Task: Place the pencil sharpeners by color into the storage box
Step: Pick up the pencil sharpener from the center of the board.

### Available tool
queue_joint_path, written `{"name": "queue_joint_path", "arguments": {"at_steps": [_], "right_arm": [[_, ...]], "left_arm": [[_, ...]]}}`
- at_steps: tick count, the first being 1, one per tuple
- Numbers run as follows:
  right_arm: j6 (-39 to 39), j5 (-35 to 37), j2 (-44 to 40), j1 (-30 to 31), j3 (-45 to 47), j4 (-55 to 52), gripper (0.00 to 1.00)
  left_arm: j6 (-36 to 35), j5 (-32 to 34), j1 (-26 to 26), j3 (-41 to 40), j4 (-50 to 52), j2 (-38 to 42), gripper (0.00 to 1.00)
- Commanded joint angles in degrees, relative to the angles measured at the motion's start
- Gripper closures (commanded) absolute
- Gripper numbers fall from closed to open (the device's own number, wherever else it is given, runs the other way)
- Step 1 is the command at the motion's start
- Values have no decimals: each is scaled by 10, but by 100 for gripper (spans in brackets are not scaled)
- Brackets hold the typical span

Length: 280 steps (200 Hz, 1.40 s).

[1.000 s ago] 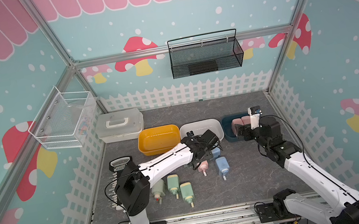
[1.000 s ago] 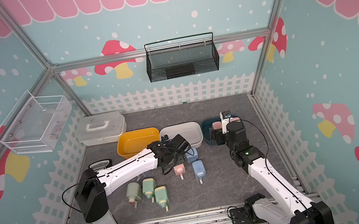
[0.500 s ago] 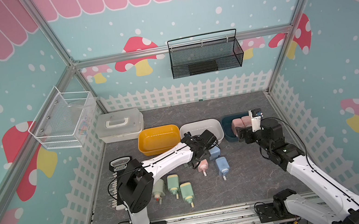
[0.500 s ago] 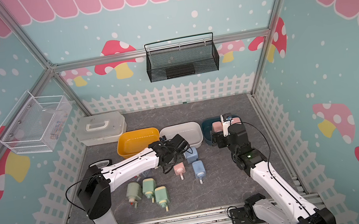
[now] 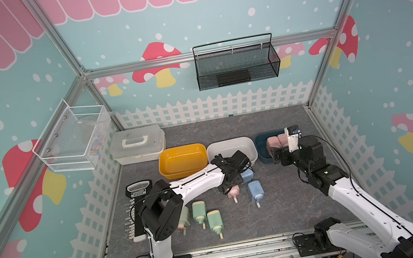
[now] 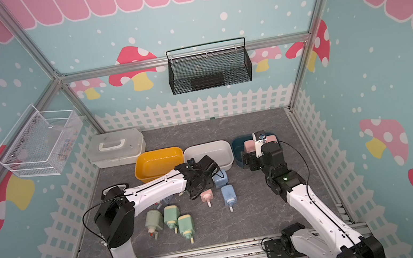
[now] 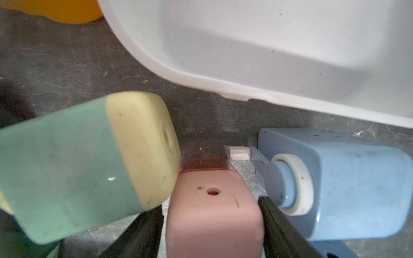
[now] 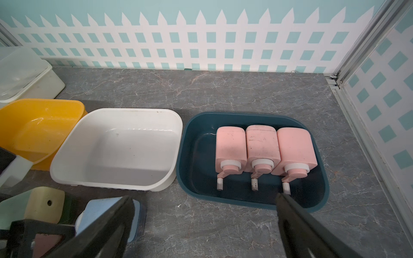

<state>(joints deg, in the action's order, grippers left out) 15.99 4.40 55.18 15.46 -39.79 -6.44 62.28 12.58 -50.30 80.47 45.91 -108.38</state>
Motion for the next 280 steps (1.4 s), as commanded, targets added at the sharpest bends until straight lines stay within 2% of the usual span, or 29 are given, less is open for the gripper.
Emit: {"name": "queue_joint_path", "arguments": {"at_steps": [1,35,88,98,104,115,132,181,219,280], "right_arm": [[8,-7,5,-1,-14,-5,2],[11,-10,7,0,-16,-6,2],[0,-33,9,0,-17,-7,1],[-4,-41,11,0,-17,-8,1],[-7,-44,11,0,-17,-7,1],[-11,-52,12,0,-17,-6,1],[-25,-76,12,1,-16,-3,1],[-67,-216,-15,3,25,65,1],[-100,-291,-24,15,50,108,2],[-182,-302,-24,78,77,179,1]], "left_arm": [[-11,4,3,-7,-4,-4,37],[-14,7,3,-8,-4,-6,41],[-21,21,-1,-21,-6,15,65],[-29,20,-1,-23,-8,18,72],[-33,19,-1,-24,-10,20,84],[-36,21,-1,-27,-10,25,100],[-45,21,-1,-38,-14,37,100],[-38,4,-1,-64,-13,104,100],[-21,39,2,-61,-12,163,100],[21,18,44,-28,-12,180,100]]}}
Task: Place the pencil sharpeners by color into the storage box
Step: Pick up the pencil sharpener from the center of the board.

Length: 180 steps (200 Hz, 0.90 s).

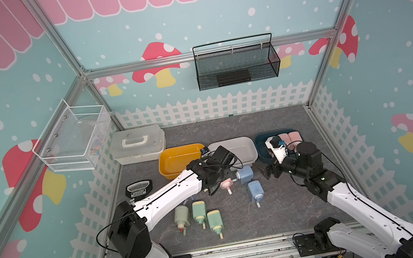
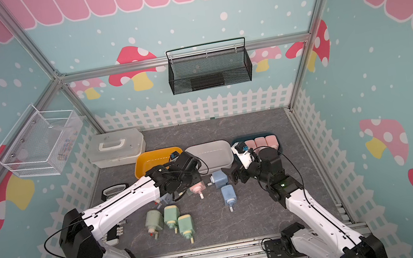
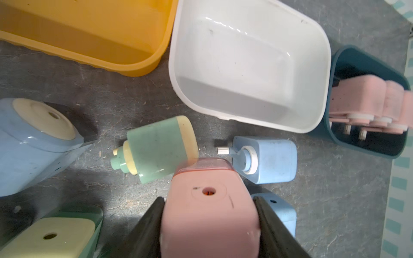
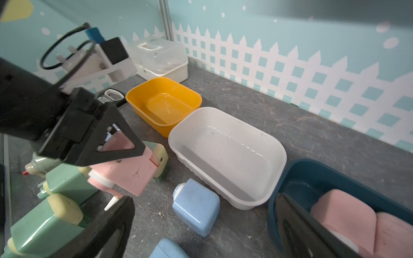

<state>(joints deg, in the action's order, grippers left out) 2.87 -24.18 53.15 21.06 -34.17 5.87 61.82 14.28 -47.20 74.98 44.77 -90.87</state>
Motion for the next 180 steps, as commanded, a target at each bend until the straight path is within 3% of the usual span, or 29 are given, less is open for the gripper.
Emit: {"name": "queue_joint_path", "arguments": {"at_steps": [1,55,86,108,149,180], "right_arm": [[-52,-15,-4,23,21,57,2],[-183,-7,56,92,36,141,2],[-243,-22,97,120,59,240,4],[-285,-9,127,139,49,242,3],[-298,25,178,167,29,298,6],[-297,59,226,193,3,334,8]], "left_arm": [[26,1,13,27,0,4,100],[142,-5,28,53,3,11,100],[245,34,30,31,5,43,100],[282,73,30,18,5,68,100],[352,72,30,0,3,81,100],[364,56,30,-1,-5,77,100]]}}
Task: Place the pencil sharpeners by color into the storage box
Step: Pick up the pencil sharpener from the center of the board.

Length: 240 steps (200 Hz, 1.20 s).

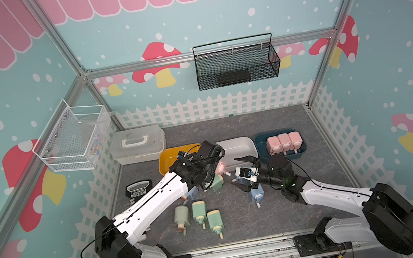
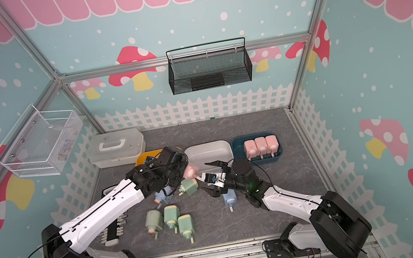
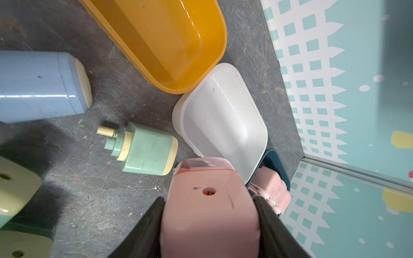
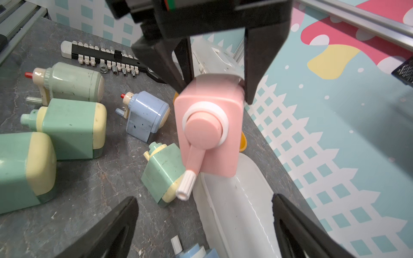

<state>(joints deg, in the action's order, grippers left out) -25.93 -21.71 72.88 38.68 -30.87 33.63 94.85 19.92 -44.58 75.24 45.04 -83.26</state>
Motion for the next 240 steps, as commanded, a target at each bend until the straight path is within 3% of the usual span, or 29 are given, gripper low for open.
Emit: {"name": "queue_joint_path", "arguments": {"at_steps": [1,91,161,179,209,240], "right_arm": [[-10,35,30,18,-31,56,9],[1,78,129,62,-57,174,21],[3,83,160,75,-61,222,37],[5,81,160,76,-60,225,47],[6,79,158,78,-58,225,77],[6,74,157,78,-56,225,99]], "left_arm": [[34,-1,3,-4,-8,1,100],[41,-11,4,-11,-15,2,100],[56,-28,4,-23,-22,6,100],[62,-29,4,-25,-23,7,100],[66,-27,5,-26,-23,5,100],[68,-20,5,-31,-22,6,100]]}}
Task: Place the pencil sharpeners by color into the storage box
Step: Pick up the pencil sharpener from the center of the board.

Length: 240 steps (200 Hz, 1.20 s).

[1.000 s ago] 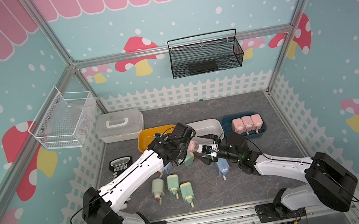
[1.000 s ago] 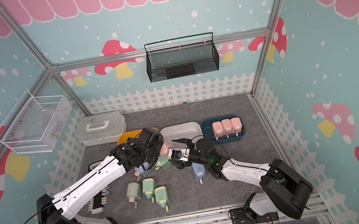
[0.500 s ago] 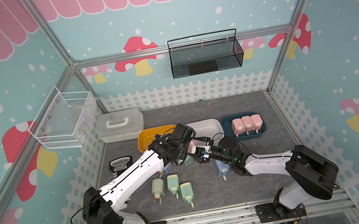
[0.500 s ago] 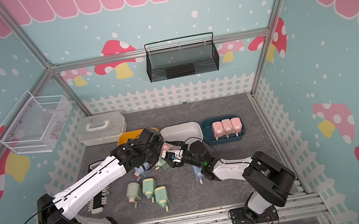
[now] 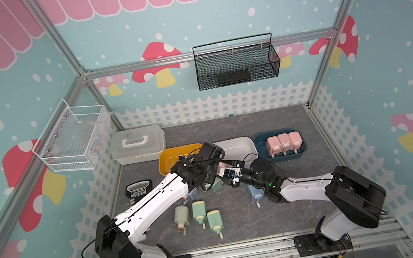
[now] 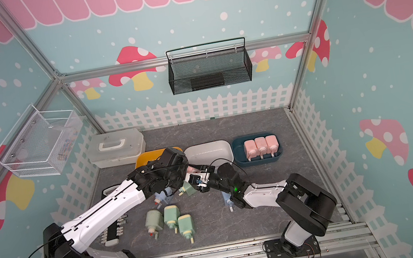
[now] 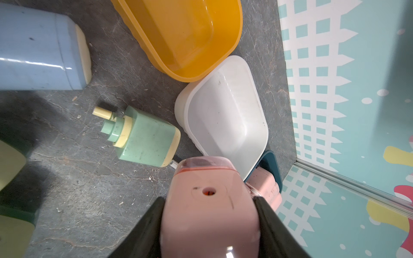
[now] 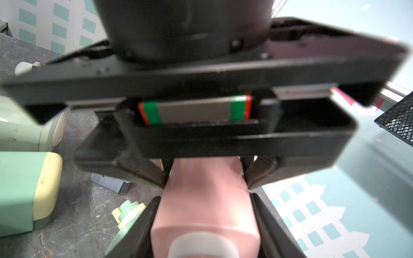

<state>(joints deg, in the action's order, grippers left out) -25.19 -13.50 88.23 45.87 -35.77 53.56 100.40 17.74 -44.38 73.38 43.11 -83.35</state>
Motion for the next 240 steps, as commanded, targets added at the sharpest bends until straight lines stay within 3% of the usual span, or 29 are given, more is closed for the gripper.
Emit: {"name": "queue_joint_path", "arguments": {"at_steps": [1,16,22,35,54,73,75,78,106,126,168,191,240], "right_arm": [[-1,-8,4,6,-7,25,100],[2,-10,5,5,-5,24,100],[1,-11,5,5,-5,23,100],[3,-2,6,5,-4,22,100],[2,20,5,4,-3,21,100],[12,43,1,-2,-1,13,100],[14,43,0,-3,-1,13,100],[17,44,0,-4,0,12,100],[42,52,-14,-15,9,3,100],[69,98,-26,-26,12,-17,100],[218,129,-81,-109,38,-58,100],[260,163,-110,-142,40,-97,100],[324,245,-127,-189,40,-131,100]], "left_arm": [[12,2,2,-12,-3,6,100],[9,2,5,-13,-3,5,100],[3,3,6,-13,-3,3,96],[-26,24,9,-7,-6,-1,73],[-148,60,15,9,-33,-11,39],[-209,79,20,23,-35,-20,12],[-215,81,21,25,-36,-21,4],[-221,82,22,26,-35,-22,1],[-285,73,34,36,-39,-31,1],[-327,74,39,36,-46,-32,1],[-399,69,44,-6,-106,-18,1],[-459,17,47,-35,-161,-15,1],[-516,-91,51,-54,-204,-34,1]]}}
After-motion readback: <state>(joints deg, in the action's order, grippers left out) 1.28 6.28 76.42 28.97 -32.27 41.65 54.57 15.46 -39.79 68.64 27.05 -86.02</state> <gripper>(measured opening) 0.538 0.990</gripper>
